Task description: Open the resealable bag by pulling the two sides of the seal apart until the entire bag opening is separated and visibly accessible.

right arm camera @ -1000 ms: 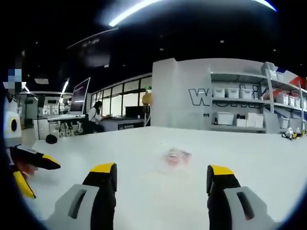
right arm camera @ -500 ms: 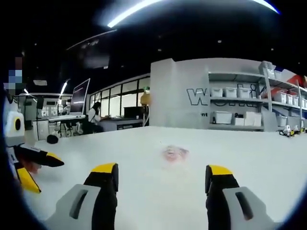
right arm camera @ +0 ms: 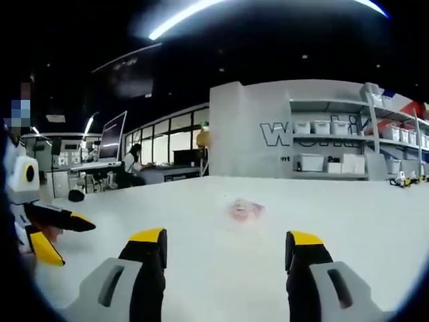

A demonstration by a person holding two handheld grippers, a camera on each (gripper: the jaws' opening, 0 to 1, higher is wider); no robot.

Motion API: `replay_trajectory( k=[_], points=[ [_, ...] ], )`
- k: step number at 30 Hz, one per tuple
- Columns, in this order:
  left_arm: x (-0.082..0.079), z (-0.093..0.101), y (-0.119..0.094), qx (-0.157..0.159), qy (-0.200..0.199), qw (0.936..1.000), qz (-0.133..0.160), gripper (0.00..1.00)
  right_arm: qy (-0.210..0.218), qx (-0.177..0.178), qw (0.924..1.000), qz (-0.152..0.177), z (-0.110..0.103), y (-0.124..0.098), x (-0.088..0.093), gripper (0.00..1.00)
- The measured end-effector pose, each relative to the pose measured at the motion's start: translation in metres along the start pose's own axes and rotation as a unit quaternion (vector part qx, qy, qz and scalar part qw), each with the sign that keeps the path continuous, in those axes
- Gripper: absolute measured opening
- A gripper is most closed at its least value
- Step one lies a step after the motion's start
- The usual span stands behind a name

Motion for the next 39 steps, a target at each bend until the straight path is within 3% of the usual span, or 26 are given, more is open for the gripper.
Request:
replay_trajectory(
  k=[18,39],
  points=[
    [-0.002,0.0,0.0,-0.001,-0.001,1.0,0.003,0.74,-0.001,-0.002,0.9999,0.013,-0.006,-0.012,-0.01,0.71],
    [0.003,0.006,0.0,-0.005,-0.001,1.0,0.005,0.74,-0.02,0.016,0.9996,0.011,0.006,-0.043,-0.005,0.69]
  ],
)
Point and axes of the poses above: the point that each gripper's makers call its tool centre point, and the gripper's own axes: y roughly forward along the fingers, z roughly to its right, x roughly out of its underside, the point moved 6 cm from there along -y, roughly backward along the fingers, and after that the axes turned 9 degrees about z, right-handed, at the moved point
